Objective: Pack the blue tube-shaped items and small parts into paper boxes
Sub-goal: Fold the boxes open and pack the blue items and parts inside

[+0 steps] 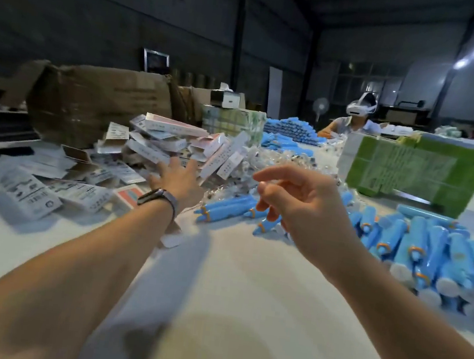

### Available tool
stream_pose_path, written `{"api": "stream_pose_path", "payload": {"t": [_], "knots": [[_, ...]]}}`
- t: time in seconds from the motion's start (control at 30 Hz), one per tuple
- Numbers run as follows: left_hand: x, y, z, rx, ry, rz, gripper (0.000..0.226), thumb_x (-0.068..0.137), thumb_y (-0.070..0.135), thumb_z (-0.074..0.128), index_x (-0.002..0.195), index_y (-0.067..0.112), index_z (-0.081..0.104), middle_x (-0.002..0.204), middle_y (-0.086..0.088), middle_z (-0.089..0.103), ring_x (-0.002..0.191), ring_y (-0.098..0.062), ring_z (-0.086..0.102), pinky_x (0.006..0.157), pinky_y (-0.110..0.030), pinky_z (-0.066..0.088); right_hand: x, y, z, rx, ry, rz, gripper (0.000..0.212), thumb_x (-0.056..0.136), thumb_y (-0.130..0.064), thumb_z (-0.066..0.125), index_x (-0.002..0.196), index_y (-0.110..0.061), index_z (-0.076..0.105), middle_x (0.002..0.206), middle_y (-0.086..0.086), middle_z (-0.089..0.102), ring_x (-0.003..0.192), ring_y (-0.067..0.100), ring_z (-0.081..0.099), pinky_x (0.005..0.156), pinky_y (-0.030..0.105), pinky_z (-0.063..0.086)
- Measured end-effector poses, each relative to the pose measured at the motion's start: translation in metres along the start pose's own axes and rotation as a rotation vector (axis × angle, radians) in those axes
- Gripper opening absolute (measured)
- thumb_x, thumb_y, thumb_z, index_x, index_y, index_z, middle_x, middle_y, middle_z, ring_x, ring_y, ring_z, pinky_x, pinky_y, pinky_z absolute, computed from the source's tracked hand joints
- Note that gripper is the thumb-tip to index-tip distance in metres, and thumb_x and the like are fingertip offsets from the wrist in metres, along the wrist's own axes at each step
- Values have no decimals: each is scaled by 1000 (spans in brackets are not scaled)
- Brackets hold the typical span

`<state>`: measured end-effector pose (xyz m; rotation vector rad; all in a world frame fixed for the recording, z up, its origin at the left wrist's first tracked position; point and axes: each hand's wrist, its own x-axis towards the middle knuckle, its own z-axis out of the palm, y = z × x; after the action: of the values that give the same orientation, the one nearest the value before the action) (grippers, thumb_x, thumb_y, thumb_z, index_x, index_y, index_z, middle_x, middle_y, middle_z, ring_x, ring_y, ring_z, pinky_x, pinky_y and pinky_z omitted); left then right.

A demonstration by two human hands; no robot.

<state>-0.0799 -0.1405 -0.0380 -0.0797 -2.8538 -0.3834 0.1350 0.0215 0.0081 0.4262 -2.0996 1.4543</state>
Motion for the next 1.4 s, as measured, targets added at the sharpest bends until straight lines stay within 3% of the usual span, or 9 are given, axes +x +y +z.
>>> {"api": "stream_pose_path", "payload": {"t": [0.17, 0.37, 0.53, 0.73, 0.87, 1.0, 1.13, 1.27, 1.4], "knots": [[36, -12, 16, 4, -258, -23, 48, 93, 38, 48, 139, 24, 50, 147, -21, 40, 131, -41, 41, 115, -53, 31, 1, 4, -1, -23, 1, -22, 21, 89, -6, 66, 86, -26, 71, 70, 13, 68, 53, 3, 60, 56, 21, 45], [34, -3, 15, 179, -143, 44, 39, 97, 16, 41, 133, 12, 53, 135, -20, 45, 111, -39, 56, 99, -48, 50, 1, 10, -3, -68, 14, 2, 23, 89, -7, 65, 84, -28, 70, 66, 6, 68, 55, 4, 61, 58, 33, 51], [-8, 16, -41, 165, 3, 150, 33, 95, 34, 52, 125, 23, 60, 129, -10, 48, 112, -39, 56, 93, -46, 49, 1, 15, -10, -105, 49, 34, 24, 89, -8, 65, 83, -31, 71, 68, 5, 70, 57, 11, 60, 65, 41, 53], [-104, 61, -78, -724, 206, 363, 15, 98, 26, 47, 101, 38, 56, 111, 6, 46, 96, -11, 52, 85, -31, 44, 10, 27, -34, -102, 309, 302, 23, 93, -30, 63, 116, -27, 62, 95, -2, 66, 87, 18, 62, 75, 34, 48], [-176, 106, -59, -1536, -117, 475, 26, 95, 2, 48, 107, 24, 57, 104, 2, 63, 76, 1, 63, 60, -17, 50, 4, 21, -48, 258, 308, 571, 45, 93, -50, 58, 129, -25, 51, 113, 3, 63, 91, 19, 62, 76, 37, 51], [-206, 133, -36, -1601, -393, 522, 62, 67, 5, 48, 127, 19, 44, 113, -5, 58, 83, -6, 65, 70, -24, 52, -13, 14, -66, 395, 372, 484, 28, 92, -24, 65, 117, -12, 60, 96, 10, 69, 79, 23, 65, 66, 34, 50], [-213, 155, -25, -1573, -489, 535, 67, 86, -27, 45, 139, 9, 29, 126, -15, 54, 85, -1, 64, 71, -17, 53, -36, 15, -78, 264, 331, 318, 26, 87, -2, 66, 113, -4, 61, 94, 11, 72, 78, 18, 70, 60, 25, 54], [-215, 158, -13, -1600, -477, 528, 64, 92, -21, 45, 145, 13, 32, 131, -12, 60, 106, -8, 64, 90, -25, 54, -44, 20, -80, -23, 298, 266, 32, 86, -6, 69, 115, -17, 61, 98, 6, 73, 92, 20, 70, 87, 41, 57], [-212, 150, -2, -1641, -381, 502, 54, 76, -5, 55, 126, 12, 42, 114, -18, 62, 102, -15, 64, 91, -38, 53, -44, 26, -81, -231, 177, 284, 44, 80, -22, 79, 118, -27, 56, 100, -4, 72, 93, 11, 69, 89, 41, 55]]}}
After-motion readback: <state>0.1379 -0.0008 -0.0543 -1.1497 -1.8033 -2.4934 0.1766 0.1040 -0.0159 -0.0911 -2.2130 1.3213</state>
